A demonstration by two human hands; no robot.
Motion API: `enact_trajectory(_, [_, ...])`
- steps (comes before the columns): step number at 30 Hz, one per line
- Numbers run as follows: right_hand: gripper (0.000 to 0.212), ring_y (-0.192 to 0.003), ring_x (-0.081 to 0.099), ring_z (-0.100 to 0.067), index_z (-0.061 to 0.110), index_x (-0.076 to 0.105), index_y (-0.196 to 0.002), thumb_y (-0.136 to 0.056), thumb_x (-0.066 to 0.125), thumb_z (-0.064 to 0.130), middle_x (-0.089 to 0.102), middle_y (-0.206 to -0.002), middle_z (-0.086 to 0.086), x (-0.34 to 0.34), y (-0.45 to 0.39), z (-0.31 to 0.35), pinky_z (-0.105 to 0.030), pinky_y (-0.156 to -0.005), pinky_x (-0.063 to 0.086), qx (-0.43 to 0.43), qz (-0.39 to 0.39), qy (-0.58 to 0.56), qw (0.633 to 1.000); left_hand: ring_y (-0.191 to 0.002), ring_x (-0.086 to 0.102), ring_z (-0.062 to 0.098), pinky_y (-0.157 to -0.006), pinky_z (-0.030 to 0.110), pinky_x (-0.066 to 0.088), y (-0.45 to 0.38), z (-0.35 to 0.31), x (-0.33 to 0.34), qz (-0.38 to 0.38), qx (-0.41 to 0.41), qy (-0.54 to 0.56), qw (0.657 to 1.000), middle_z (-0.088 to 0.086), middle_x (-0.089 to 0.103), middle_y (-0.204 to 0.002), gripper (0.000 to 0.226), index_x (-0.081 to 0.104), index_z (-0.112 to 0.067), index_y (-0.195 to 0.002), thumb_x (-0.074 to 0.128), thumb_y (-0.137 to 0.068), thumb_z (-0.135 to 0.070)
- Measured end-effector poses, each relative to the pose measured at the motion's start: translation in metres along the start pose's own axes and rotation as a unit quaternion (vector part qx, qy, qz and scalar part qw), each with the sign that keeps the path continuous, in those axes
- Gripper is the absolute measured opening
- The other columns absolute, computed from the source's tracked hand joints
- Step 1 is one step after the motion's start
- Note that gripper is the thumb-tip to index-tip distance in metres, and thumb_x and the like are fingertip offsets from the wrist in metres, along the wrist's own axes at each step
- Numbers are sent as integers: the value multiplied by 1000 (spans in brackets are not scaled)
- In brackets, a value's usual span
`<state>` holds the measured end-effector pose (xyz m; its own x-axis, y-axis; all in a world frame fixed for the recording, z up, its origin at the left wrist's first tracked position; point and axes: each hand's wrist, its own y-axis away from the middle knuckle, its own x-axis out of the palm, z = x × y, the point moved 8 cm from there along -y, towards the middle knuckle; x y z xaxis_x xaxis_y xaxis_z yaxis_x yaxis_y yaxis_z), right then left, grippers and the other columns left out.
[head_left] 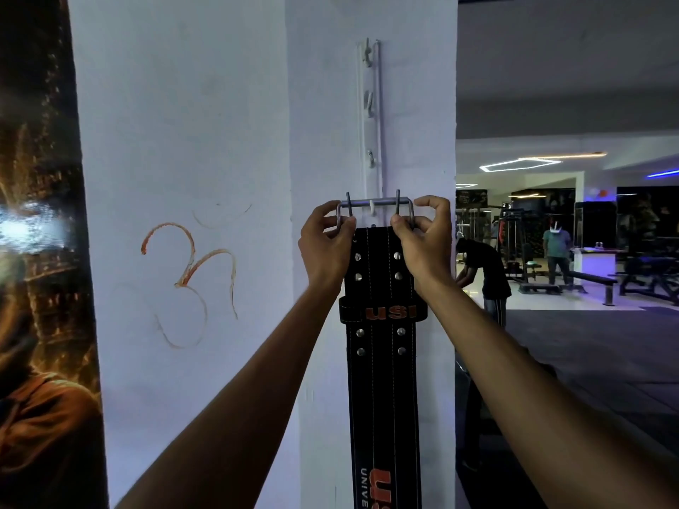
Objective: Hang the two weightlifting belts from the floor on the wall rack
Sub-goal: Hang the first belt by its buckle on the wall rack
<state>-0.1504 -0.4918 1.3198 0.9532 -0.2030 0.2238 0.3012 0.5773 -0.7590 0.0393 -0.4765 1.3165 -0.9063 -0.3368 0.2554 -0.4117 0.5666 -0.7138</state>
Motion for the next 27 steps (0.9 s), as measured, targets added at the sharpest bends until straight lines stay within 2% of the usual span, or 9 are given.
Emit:
enact_trajectory(3, [34, -77, 67, -25, 25, 52, -114, -87, 70, 17, 71, -85, -8, -3, 1, -9, -41, -76, 56, 27, -1, 7, 1000, -69, 70, 3, -62, 18, 56, 4, 10, 0, 1, -8, 2, 1000, 1, 73, -96, 34, 67, -21, -124, 70, -91, -15])
enact_trajectory(5, [34, -85, 70, -27, 26, 53, -115, -87, 71, 18, 73, -90, -10, -5, 5, -9, -33, -75, 55, 23, 2, 1, 1000, -69, 71, -2, -64, 14, 56, 6, 11, -1, 2, -5, 13, 1000, 1, 74, -97, 35, 67, -21, -124, 71, -91, -16])
enact_trajectory(9, [41, -83, 69, -7, 25, 54, -126, -88, 71, 20, 73, -93, -3, -11, 17, -4, -12, -70, 52, -6, 13, 6, 1000, -82, 72, -2, -78, 21, 59, 13, 16, -4, 26, -13, 11, 1000, 2, 75, -106, 35, 68, -16, -124, 72, -91, -23])
enact_trajectory(11, [49, -84, 70, -4, 26, 52, -132, -88, 72, 19, 71, -96, -1, -12, 28, -7, -13, -63, 54, -1, 40, -10, 999, -93, 74, 6, -86, 29, 60, 22, 25, -8, 57, -33, 11, 998, 4, 76, -108, 32, 71, -13, -119, 72, -91, -28])
enact_trajectory(13, [59, -92, 70, -4, 29, 47, -138, -87, 73, 17, 70, -104, 2, -14, 40, -9, -17, -64, 57, 2, 77, -24, 997, -93, 76, 15, -83, 33, 62, 34, 37, -13, 104, -55, 7, 993, 5, 79, -103, 26, 74, -14, -114, 71, -92, -28])
enact_trajectory(17, [71, -97, 70, -3, 27, 40, -144, -85, 74, 7, 71, -105, 5, -19, 57, -21, -16, -79, 56, 5, 118, -21, 993, -86, 77, 13, -76, 24, 61, 55, 55, -26, 148, -84, 14, 985, 5, 81, -93, 16, 77, -9, -105, 68, -95, -16])
enact_trajectory(22, [54, -89, 73, -12, 22, 52, -133, -86, 71, 5, 73, -98, -8, -25, 62, -31, -23, -83, 54, 12, 75, 21, 997, -90, 78, 18, -81, 31, 61, 57, 57, -28, 151, -86, -1, 985, 8, 81, -96, 17, 77, -6, -106, 68, -95, -15])
enact_trajectory(25, [44, -88, 69, 3, 19, 54, -133, -91, 68, 17, 73, -102, -5, -28, 69, -29, -20, -85, 57, -4, 38, 71, 997, -94, 77, 19, -88, 37, 61, 63, 57, -32, 152, -86, -13, 985, 7, 80, -100, 21, 75, -7, -110, 69, -95, -19])
enact_trajectory(27, [40, -93, 66, 6, 18, 54, -134, -95, 63, 24, 71, -106, -1, -35, 82, -28, -28, -90, 58, -28, 5, 119, 992, -95, 77, 18, -91, 42, 61, 70, 61, -39, 147, -78, -34, 986, 5, 80, -100, 25, 75, -11, -113, 67, -95, -28])
